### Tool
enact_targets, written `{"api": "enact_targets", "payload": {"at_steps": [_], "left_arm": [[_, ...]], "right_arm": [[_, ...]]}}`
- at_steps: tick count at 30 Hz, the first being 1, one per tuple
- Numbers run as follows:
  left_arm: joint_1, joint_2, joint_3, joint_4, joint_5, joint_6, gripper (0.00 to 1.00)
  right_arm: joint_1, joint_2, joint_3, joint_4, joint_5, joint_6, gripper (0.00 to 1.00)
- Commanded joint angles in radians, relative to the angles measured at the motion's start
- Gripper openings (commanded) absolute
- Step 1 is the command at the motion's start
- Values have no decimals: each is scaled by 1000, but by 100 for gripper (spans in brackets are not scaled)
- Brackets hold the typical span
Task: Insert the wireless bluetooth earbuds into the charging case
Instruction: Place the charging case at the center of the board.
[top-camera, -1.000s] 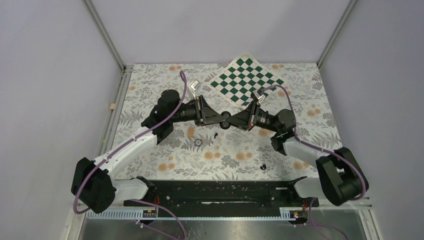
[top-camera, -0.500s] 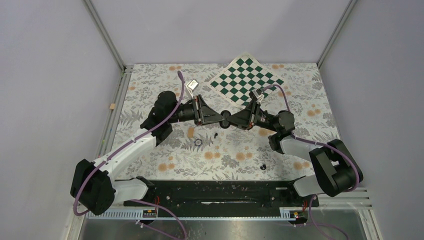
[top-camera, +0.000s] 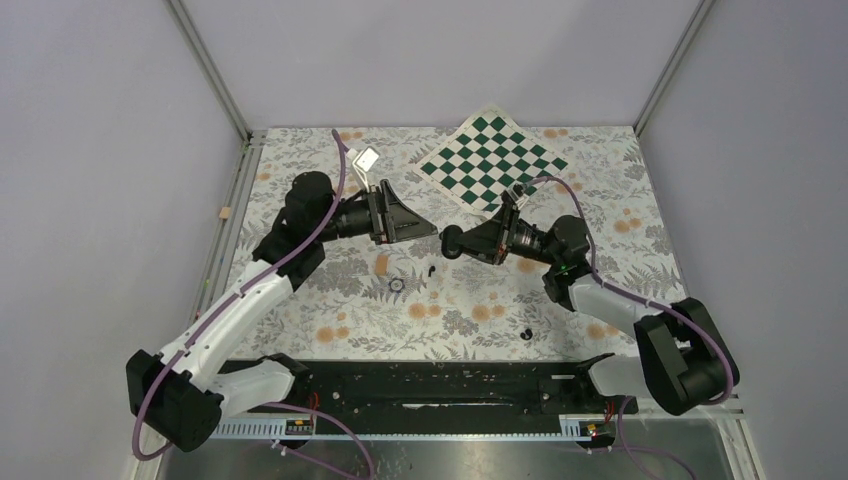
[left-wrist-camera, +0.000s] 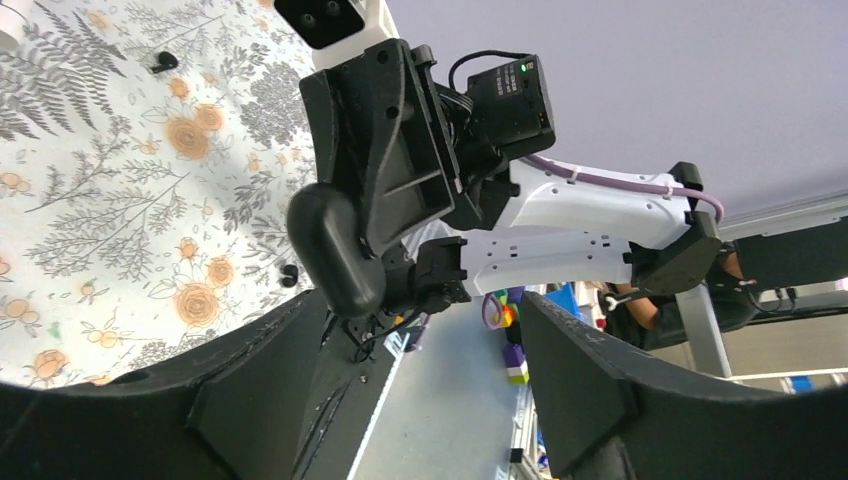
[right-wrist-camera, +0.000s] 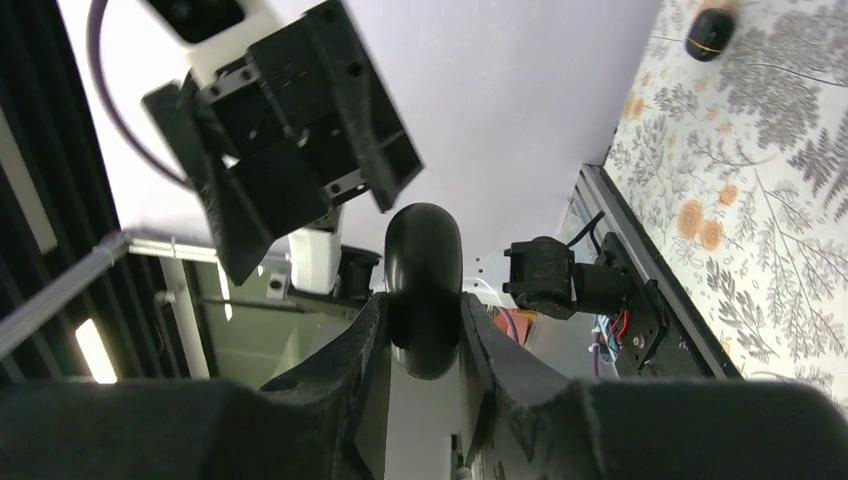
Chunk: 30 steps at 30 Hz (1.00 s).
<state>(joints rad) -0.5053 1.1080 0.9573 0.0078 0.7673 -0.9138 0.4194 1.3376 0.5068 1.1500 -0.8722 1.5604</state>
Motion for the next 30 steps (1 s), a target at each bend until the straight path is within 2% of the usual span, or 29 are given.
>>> {"api": "enact_targets", "payload": {"at_steps": [1, 5, 8, 11, 14, 16, 20, 21, 25, 30], "left_arm": [[4, -31, 77, -168, -65, 165, 72], [4, -21, 87, -241, -115, 213, 72], [4, -9, 84, -303, -186, 241, 73], [4, -1, 84, -363, -253, 264, 76], [2, 5, 97, -459, -359, 297, 77], [1, 10, 93, -498, -400, 312, 77], [2, 18, 71, -519, -432, 316, 77], [2, 17, 67, -523, -439, 314, 77], [2, 5, 59, -526, -462, 308, 77], [2, 13, 58, -526, -457, 316, 77]], "right_arm": [[-23, -88, 12, -310, 41, -122, 0], [-25, -155, 40, -583, 80, -248, 0], [-25, -213, 92, -885, 158, -393, 0], [-25, -232, 215, -1360, 369, -654, 0], [-25, -199, 314, -1666, 591, -744, 0], [-25, -168, 313, -1730, 646, -730, 0], [-18, -97, 223, -1716, 661, -604, 0], [-11, -93, 204, -1724, 706, -553, 0], [1, -138, 96, -1686, 764, -391, 0], [10, -161, 119, -1762, 833, -345, 0]]}}
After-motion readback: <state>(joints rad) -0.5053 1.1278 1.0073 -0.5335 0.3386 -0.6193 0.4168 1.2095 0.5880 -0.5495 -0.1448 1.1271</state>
